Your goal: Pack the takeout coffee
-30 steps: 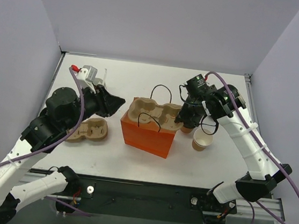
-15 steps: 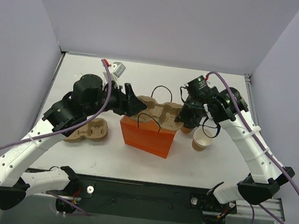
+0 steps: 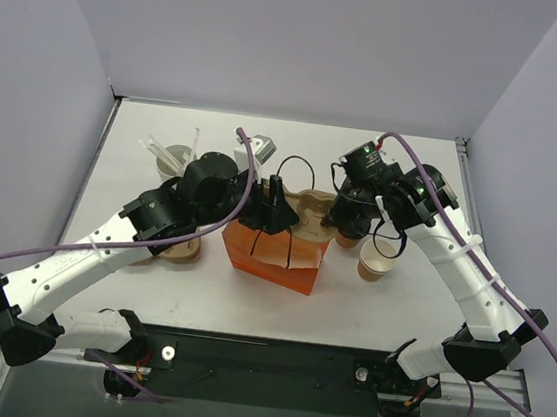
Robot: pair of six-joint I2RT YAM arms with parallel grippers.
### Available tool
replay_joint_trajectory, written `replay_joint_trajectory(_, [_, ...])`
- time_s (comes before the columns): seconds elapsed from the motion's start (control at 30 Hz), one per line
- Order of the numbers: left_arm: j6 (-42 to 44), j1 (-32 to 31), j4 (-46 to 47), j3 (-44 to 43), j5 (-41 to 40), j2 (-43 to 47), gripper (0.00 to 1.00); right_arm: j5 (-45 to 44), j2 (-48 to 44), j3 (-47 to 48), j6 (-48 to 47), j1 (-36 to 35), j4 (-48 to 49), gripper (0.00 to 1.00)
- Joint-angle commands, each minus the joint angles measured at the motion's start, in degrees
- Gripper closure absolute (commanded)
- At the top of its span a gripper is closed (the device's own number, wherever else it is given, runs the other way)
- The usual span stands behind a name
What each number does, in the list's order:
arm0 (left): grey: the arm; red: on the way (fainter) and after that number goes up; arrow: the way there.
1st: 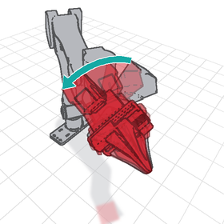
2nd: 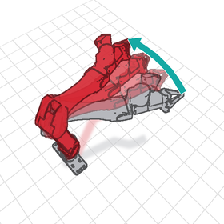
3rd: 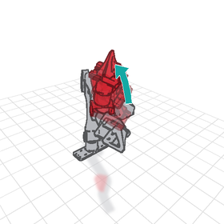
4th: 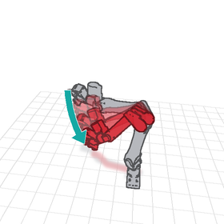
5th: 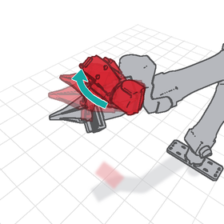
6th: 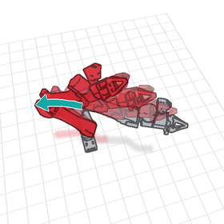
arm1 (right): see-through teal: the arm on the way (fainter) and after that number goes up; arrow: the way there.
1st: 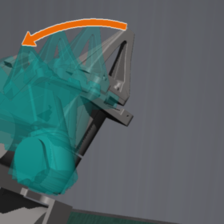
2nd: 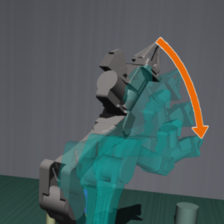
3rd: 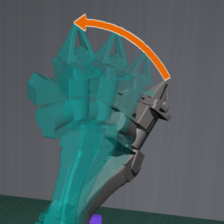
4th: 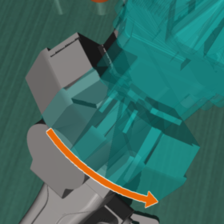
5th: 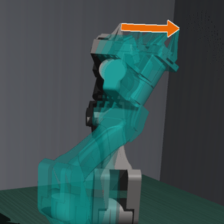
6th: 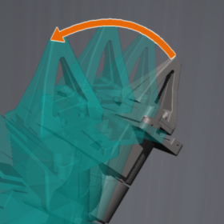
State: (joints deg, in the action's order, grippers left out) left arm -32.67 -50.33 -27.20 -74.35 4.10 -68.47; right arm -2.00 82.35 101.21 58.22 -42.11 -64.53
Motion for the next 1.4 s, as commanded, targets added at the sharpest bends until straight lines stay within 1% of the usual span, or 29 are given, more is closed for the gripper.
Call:
replay_joint_trajectory(0.0, [2.2,-0.5,0.4,-3.9,-3.7,-1.3,0.28,-0.1,-1.6,-0.4,-0.7,-0.6,0.4,0.94])
replay_joint_trajectory(0.07, [3.1,-0.6,-0.6,-4.4,-6.2,-1.5,0.28,-0.5,-1.7,-0.4,-0.9,-0.5,0.5,0.94])
replay_joint_trajectory(0.17, [4.0,-0.6,-0.9,-4.8,-7.7,-1.3,0.28,-0.5,-1.8,-0.6,-1.1,-0.5,0.5,0.94])
replay_joint_trajectory(0.47, [4.5,-0.6,-1.5,-6.8,-7.8,-1.1,0.29,-0.1,-1.3,-0.4,-1.6,-0.4,0.8,0.94])
replay_joint_trajectory(0.6, [5.1,-0.6,-1.9,-8.1,-9.7,0.7,0.29,0.2,-1.3,-0.7,-1.6,-0.5,0.8,0.94])
replay_joint_trajectory(0.87, [3.8,-0.7,-2.2,-8.5,-8.6,-0.4,0.29,0.4,-1.3,-0.7,-1.6,-0.5,0.7,0.94])
replay_joint_trajectory(1.03, [3.5,-0.7,-2.7,-10.6,-9.9,-0.4,0.29,0.2,-1.7,-1.2,-1.4,-0.6,0.7,0.94])
replay_joint_trajectory(1.17, [3.0,-0.7,-7.1,-13.7,-10.1,-1.9,0.33,0.0,-2.1,-1.6,-1.2,-0.9,0.9,0.94])
replay_joint_trajectory(1.37, [0.2,-1.7,-7.2,-10.2,-9.7,-1.3,0.35,-0.5,-2.4,-1.5,-0.9,-1.1,1.2,0.94])
